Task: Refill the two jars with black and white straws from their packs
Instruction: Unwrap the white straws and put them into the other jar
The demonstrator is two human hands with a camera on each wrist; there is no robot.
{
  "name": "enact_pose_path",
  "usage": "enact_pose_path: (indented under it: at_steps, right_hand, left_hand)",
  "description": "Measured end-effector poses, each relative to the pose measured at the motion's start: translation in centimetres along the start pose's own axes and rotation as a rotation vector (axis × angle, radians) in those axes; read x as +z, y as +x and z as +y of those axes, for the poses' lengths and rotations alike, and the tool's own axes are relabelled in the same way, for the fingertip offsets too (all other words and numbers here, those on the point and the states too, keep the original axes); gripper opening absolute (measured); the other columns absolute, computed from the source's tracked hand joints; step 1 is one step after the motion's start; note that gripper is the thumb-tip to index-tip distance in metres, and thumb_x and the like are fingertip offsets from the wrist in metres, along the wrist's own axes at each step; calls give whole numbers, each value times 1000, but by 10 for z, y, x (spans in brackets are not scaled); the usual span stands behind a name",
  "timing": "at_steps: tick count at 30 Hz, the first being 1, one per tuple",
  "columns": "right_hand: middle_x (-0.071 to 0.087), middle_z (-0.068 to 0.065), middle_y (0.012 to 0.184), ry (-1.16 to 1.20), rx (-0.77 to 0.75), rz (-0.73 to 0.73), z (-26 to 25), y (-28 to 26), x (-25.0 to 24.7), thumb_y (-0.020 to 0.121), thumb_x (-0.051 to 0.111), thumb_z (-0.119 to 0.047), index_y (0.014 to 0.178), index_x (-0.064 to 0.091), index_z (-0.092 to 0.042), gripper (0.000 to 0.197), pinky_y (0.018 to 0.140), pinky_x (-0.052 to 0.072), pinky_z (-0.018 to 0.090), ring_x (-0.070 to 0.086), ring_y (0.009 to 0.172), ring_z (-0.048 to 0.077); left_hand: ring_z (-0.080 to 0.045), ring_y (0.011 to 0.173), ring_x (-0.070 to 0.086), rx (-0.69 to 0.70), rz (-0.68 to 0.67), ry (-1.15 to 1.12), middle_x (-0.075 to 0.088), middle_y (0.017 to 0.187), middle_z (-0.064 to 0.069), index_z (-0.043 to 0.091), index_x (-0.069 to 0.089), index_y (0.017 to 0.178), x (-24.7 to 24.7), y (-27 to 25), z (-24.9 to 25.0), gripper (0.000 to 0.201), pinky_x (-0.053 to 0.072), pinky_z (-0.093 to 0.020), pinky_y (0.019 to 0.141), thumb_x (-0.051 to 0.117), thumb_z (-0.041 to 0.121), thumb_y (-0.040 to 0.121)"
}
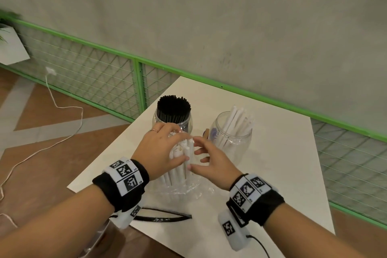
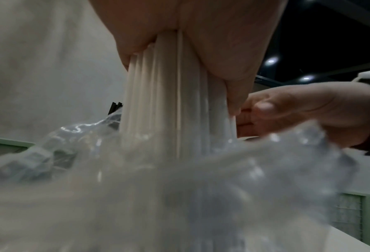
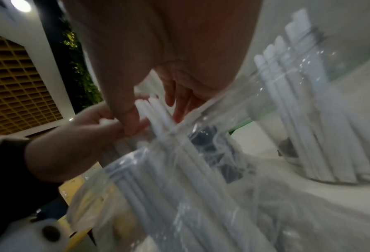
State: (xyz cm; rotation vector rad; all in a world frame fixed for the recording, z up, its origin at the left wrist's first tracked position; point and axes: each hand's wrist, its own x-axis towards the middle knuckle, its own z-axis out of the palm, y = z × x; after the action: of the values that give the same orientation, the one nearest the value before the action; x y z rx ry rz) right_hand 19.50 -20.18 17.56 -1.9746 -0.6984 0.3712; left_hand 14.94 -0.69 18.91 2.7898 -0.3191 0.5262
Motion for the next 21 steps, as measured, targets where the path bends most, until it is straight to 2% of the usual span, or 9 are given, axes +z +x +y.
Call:
enact_pose_path:
  at_steps: [3,5,7,9,11,12,14,17,21]
  right_hand:
    - [62,-10,115,-37,1,0,1,11,16,71,81,-23,131,50,-25,67,80,44,13,56,99,1]
    - [68,-5,107,34,16,21,4,16,23,66,82,-22,118,60,-20,57,80,51,23,63,94,6]
    - [72,6,96,86,35,59,6,17,24,66,80,-21,104,65,-11,42,77,56,35,68,88,16]
    - [70,11,83,107,49,97,9,16,22,72,78,-17,91,67,-5,25,69,53,33,65,75,14]
    - [67,1,75,161,65,116,12,13,20,78,76,-12,82,68,-12,8,66,48,23,61,71,6]
    - [66,-3,74,186,67,133,12,12,18,80,74,-11,80,68,-16,8,67,47,22,61,71,5]
    - [67,-9,74,219,55,180,11,10,15,81,72,-10,80,67,-19,10,70,47,21,62,74,4]
    - [68,-18,70,249,22,262,0,6,7,84,69,-4,77,66,-25,22,69,46,14,62,72,-4]
    - [74,-2,79,295,8,413,-22,3,-13,84,70,-6,75,72,-21,17,77,56,32,69,80,11]
  left_hand:
    - [-20,100,48,1,-2,-19,55,113,5,32,53,125,0,-2,2,56,46,-34,79,54,56,74]
    - [-21,101,48,2,-1,-43,55,115,4,30,49,130,1,-4,2,62,46,-35,82,55,57,75]
    - [-20,102,48,1,2,-56,56,115,5,29,51,129,0,-6,0,63,46,-36,83,54,60,74]
    - [-20,101,48,10,5,-43,55,114,5,30,57,123,-1,-7,-3,57,47,-35,81,51,60,75]
    - [-22,99,50,23,26,-32,56,113,5,30,62,114,0,-9,-5,47,49,-36,76,51,56,76]
    - [-23,98,50,27,38,-25,57,112,4,30,64,109,1,-10,-6,43,50,-37,73,52,53,76]
    - [-23,98,50,16,50,-17,58,112,4,29,65,104,3,-11,-6,37,51,-37,69,51,49,76]
    - [-22,99,48,-9,52,-34,59,113,5,31,67,97,5,-11,-4,32,50,-37,69,51,47,75]
    - [-19,101,45,-27,39,-46,58,113,8,34,67,92,6,-11,-3,28,49,-38,70,49,47,75]
